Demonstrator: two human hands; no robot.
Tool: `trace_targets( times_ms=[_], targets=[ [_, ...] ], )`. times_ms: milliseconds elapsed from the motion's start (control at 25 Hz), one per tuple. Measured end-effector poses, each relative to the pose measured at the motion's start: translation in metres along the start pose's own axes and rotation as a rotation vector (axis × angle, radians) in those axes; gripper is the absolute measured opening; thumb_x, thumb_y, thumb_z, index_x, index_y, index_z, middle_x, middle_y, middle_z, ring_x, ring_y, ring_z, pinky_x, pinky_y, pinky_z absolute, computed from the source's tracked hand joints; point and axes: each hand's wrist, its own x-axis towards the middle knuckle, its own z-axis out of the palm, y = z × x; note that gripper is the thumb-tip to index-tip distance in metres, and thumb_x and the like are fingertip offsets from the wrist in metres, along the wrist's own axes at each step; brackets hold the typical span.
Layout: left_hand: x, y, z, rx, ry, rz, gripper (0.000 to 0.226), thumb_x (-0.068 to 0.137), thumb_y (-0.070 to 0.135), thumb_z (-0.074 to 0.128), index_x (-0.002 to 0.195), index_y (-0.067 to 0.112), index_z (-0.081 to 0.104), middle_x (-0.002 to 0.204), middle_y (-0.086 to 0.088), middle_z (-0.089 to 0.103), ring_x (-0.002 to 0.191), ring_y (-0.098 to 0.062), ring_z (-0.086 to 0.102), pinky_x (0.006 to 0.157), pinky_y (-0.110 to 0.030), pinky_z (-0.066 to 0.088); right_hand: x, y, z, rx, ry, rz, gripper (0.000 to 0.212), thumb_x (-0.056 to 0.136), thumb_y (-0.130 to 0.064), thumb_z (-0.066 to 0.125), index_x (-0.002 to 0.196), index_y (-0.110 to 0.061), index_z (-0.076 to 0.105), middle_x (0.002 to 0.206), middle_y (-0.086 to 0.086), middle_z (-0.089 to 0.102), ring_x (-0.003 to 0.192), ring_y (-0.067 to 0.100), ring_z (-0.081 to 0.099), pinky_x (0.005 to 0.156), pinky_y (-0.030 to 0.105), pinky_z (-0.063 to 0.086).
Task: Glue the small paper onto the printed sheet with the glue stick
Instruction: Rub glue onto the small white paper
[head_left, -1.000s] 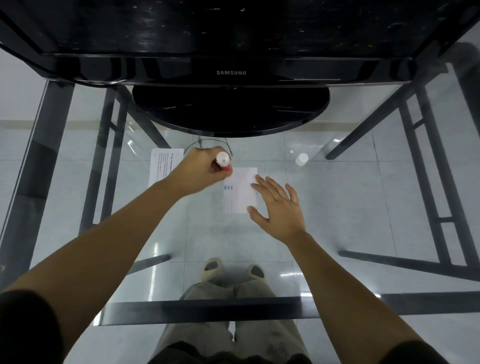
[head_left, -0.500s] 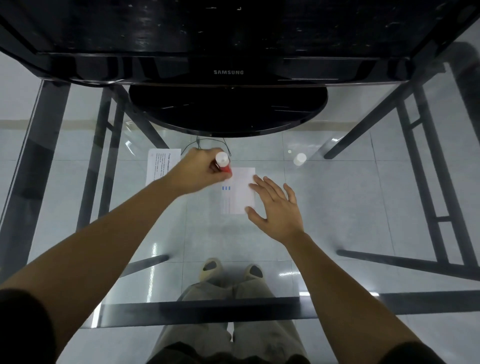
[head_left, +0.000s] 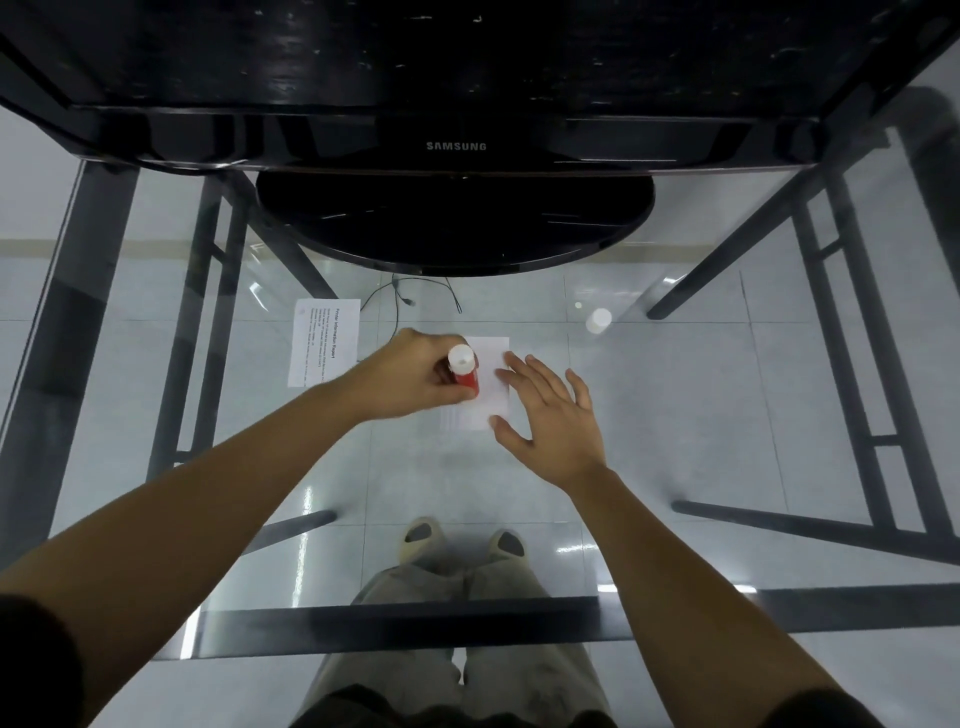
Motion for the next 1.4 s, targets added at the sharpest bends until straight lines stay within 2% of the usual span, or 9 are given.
trace_targets(
  times_ms=[160,280,400,520,840,1080,1240,1320,1400],
  targets=[
    [0.023,-0.007,-0.024,0.066,0.123,-0.084,0.023,0.076,0.032,0.072,0.093,0.023,0.059,0.085,0.005,0.066,0.075,-0.003,0.060,0.065,-0.016,0.047,0.000,0.000,0.000,0.011,-0.010,0.002,0.059,0.089,-0.061,0.030,0.140,-0.030,0.031,0.154,-0.008,0.024,0.142,0.011,0.016,0.114,0.041,0.000],
    [0.021,-0.005,-0.024,0.064,0.215,-0.108,0.024,0.076,0.032,0.073,0.094,0.023,0.058,0.088,0.006,0.066,0.077,-0.007,0.059,0.064,-0.013,0.042,0.000,0.000,0.001,0.011,-0.005,0.003,0.059,0.088,-0.061,0.029,0.139,-0.030,0.032,0.154,-0.008,0.024,0.142,0.011,0.016,0.114,0.041,0.000],
    [0.002,0.003,-0.007,-0.015,0.091,-0.035,0.027,0.075,0.033,0.073,0.096,0.021,0.061,0.089,0.004,0.070,0.079,-0.007,0.064,0.071,-0.019,0.052,0.000,0.000,0.001,0.010,0.000,0.000,0.058,0.089,-0.061,0.031,0.139,-0.032,0.031,0.154,-0.010,0.024,0.142,0.010,0.016,0.114,0.040,0.000],
    [-0.003,0.006,0.004,0.023,0.012,-0.008,0.028,0.076,0.032,0.073,0.098,0.018,0.062,0.088,0.003,0.070,0.077,-0.007,0.064,0.072,-0.023,0.053,0.000,-0.001,0.001,0.010,0.010,0.007,0.057,0.089,-0.060,0.032,0.139,-0.033,0.032,0.153,-0.011,0.025,0.142,0.010,0.017,0.114,0.040,0.000],
    [0.026,-0.002,-0.023,0.032,0.257,-0.129,0.020,0.076,0.031,0.073,0.091,0.023,0.060,0.081,0.010,0.065,0.072,0.003,0.059,0.061,-0.006,0.041,0.000,0.000,0.001,0.011,0.007,0.000,0.058,0.089,-0.060,0.030,0.138,-0.030,0.034,0.154,-0.009,0.024,0.142,0.010,0.016,0.114,0.039,-0.001],
    [0.016,0.006,-0.005,0.067,0.040,-0.050,0.026,0.076,0.034,0.072,0.094,0.021,0.059,0.082,0.006,0.066,0.076,-0.008,0.063,0.068,-0.018,0.049,0.000,-0.001,0.001,0.033,0.032,0.000,0.054,0.089,-0.060,0.033,0.134,-0.032,0.038,0.152,-0.010,0.027,0.142,0.010,0.018,0.113,0.039,-0.001],
    [0.037,0.004,-0.021,0.099,0.177,-0.114,0.028,0.078,0.031,0.071,0.099,0.017,0.059,0.092,0.000,0.067,0.085,-0.016,0.062,0.075,-0.029,0.050,-0.001,0.000,0.001,0.033,0.044,-0.004,0.052,0.089,-0.059,0.035,0.132,-0.030,0.041,0.152,-0.009,0.028,0.141,0.010,0.019,0.113,0.038,0.000],
    [0.038,0.003,-0.022,0.099,0.235,-0.119,0.029,0.077,0.032,0.071,0.099,0.018,0.059,0.093,0.000,0.065,0.085,-0.015,0.060,0.073,-0.026,0.048,-0.001,0.000,0.002,0.035,0.040,-0.011,0.052,0.089,-0.058,0.036,0.133,-0.030,0.040,0.152,-0.008,0.029,0.141,0.010,0.019,0.113,0.038,0.000],
    [0.029,0.006,-0.013,0.092,0.146,-0.064,0.029,0.077,0.033,0.072,0.098,0.019,0.059,0.090,0.003,0.065,0.081,-0.012,0.061,0.068,-0.016,0.046,-0.001,0.000,0.001,0.035,0.053,-0.010,0.052,0.089,-0.058,0.038,0.132,-0.030,0.042,0.151,-0.006,0.032,0.140,0.012,0.023,0.114,0.040,0.002]
  ],
)
